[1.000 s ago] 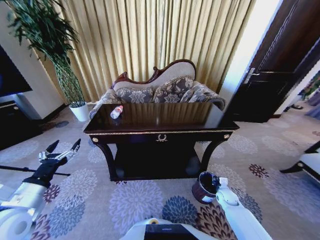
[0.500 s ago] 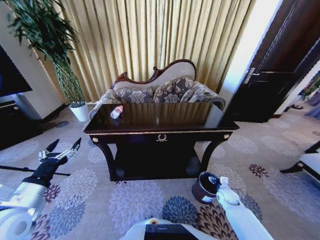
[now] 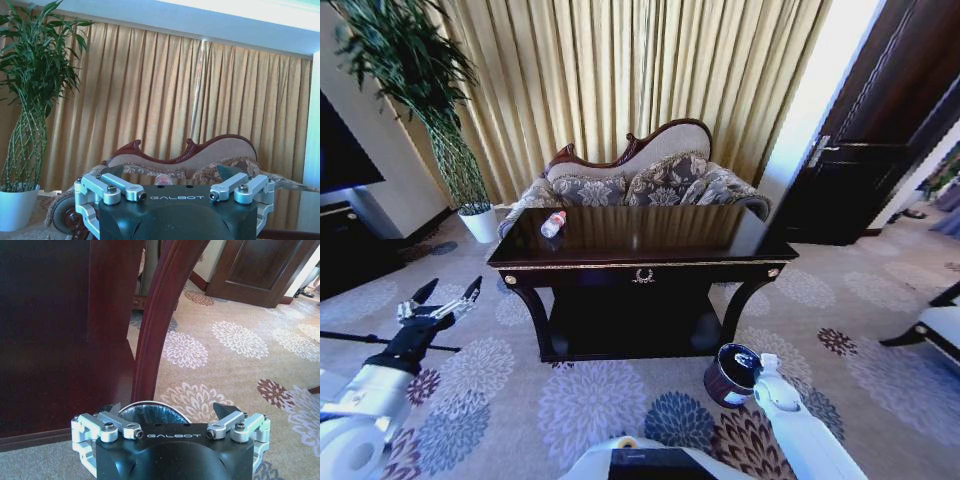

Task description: Move to the front of the table and place the trash on the table into the trash bin.

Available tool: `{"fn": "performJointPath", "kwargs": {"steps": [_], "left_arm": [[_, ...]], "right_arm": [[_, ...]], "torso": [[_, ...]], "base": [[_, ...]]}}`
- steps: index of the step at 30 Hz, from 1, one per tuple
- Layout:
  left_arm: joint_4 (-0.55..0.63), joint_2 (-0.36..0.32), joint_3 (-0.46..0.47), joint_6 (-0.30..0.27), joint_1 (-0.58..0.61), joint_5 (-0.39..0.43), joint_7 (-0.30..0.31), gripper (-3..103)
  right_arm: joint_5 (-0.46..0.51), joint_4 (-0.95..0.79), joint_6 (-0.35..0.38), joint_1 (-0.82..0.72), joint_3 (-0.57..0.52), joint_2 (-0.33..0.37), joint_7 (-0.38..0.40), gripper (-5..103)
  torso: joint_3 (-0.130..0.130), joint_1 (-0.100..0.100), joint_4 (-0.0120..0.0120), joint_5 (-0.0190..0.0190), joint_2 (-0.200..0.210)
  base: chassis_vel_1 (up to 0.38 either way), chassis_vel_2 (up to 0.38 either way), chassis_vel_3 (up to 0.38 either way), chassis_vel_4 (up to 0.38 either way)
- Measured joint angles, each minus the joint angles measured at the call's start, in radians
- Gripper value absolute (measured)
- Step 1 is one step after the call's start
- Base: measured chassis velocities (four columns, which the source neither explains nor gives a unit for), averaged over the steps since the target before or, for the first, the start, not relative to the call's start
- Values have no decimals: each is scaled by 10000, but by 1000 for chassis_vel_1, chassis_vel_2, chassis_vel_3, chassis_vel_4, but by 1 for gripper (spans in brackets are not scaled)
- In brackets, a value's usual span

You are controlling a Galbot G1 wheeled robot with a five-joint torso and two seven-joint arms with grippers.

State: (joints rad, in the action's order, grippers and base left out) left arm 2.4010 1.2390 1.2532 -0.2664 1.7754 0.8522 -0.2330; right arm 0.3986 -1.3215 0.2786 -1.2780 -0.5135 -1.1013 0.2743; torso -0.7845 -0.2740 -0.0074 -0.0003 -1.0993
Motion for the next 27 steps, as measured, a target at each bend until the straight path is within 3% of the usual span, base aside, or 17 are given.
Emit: {"fn": "performJointPath", "kwargs": {"steps": [12, 15, 21, 27], "left_arm": [[9, 7, -24, -3, -21, -9, -1, 100], [18, 33, -39, -18, -26, -18, 3, 100], [49, 53, -49, -29, -39, -38, 4, 100], [63, 88, -2, -31, -17, -37, 6, 100]], "right_arm": [[120, -237, -20, -91, -22, -29, 0, 100], [606, -1617, 8, -412, -157, 52, 3, 100], [468, -3668, -24, -891, -286, 268, -12, 100], [1020, -6019, -35, -1345, -469, 461, -83, 100]], "torso": [[0, 0, -1, 1, 1], [0, 0, 0, 1, 0], [0, -1, 1, -2, 0], [0, 0, 0, 0, 0]], "base": [[0, 0, 0, 0], [0, 0, 0, 0], [0, 0, 0, 0], [0, 0, 0, 0]]}}
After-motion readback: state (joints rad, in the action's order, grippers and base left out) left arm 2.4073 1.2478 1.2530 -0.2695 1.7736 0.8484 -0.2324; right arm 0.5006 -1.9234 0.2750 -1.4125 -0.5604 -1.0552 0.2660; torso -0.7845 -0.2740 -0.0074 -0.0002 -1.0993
